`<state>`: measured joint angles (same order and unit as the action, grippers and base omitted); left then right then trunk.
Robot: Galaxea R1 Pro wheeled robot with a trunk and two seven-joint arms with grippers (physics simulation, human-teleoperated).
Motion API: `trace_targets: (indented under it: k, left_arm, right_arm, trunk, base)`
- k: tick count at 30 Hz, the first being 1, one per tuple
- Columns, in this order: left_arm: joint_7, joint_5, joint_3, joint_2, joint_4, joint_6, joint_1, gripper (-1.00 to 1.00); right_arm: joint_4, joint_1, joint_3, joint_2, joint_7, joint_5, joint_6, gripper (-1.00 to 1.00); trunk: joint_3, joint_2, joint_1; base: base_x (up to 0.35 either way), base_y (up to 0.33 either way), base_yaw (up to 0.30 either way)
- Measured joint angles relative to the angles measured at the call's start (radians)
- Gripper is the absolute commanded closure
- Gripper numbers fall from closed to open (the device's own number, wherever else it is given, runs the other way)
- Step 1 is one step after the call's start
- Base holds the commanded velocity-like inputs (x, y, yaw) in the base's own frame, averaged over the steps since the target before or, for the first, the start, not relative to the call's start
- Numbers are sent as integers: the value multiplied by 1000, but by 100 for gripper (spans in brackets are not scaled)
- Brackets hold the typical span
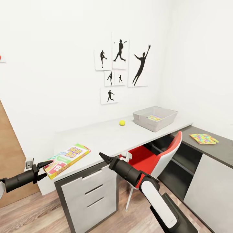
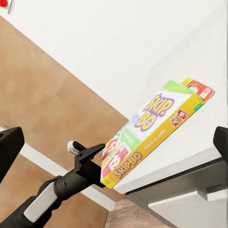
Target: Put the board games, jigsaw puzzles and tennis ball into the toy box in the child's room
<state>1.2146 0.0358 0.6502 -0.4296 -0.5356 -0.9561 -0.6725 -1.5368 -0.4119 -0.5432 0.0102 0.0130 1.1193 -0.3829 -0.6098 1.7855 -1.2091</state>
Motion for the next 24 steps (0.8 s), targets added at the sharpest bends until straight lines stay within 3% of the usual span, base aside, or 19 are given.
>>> trace_targets:
  k: [21, 22, 24]
  left_arm:
    - [0, 1, 0, 0, 0, 0, 0, -100]
    - [0, 1, 0, 0, 0, 0, 0, 100]
    - [1, 1, 0, 0, 0, 0, 0, 100]
  right_arm:
    - [0, 0, -1, 0, 0, 0, 0, -100]
    - [0, 0, -1, 0, 0, 0, 0, -100]
    - [0, 0, -1, 0, 0, 0, 0, -100]
  trunk:
    - [0, 0, 0]
    - [0, 0, 0]
    - [0, 0, 0]
  base:
    - [2, -3, -2]
    - [0, 0, 0]
    - [0, 0, 0]
